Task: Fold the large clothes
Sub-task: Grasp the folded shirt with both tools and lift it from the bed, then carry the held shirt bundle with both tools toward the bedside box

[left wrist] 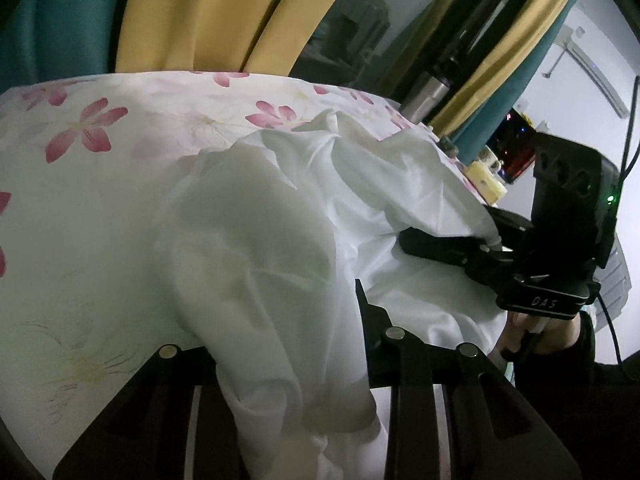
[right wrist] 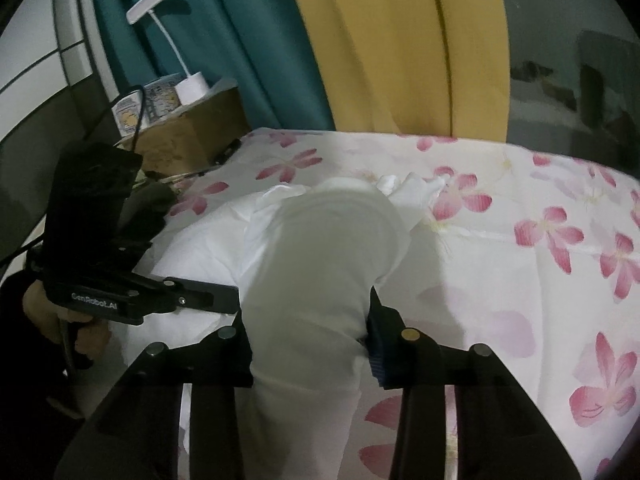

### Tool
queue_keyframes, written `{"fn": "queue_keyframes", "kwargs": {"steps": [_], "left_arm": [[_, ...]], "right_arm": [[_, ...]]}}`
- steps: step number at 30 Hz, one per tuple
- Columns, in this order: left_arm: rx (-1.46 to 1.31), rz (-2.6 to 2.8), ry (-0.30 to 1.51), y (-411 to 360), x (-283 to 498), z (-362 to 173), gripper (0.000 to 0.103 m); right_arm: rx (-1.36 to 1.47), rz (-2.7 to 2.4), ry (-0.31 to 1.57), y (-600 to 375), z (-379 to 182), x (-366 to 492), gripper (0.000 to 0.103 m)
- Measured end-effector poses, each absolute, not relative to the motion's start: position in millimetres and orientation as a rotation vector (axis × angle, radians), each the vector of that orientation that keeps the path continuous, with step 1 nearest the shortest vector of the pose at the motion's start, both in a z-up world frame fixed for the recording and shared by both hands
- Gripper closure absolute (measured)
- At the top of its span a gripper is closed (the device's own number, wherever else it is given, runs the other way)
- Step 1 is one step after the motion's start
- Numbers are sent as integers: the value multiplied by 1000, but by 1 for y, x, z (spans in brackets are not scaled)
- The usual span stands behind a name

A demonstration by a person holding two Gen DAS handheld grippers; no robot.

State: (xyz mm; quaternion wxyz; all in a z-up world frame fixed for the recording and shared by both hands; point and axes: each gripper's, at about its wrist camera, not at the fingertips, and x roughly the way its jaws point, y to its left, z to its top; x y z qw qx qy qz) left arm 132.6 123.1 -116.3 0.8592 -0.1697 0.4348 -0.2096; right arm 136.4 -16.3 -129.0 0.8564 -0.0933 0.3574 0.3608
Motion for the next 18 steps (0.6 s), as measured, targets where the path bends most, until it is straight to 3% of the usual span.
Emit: {"fn": "queue_keyframes", "kwargs": {"steps": [18], "left_arm": [[-342, -375, 764, 149, 93, -86, 75]], "right_arm": [[-267, 812, 654, 23, -96, 110, 66]]}}
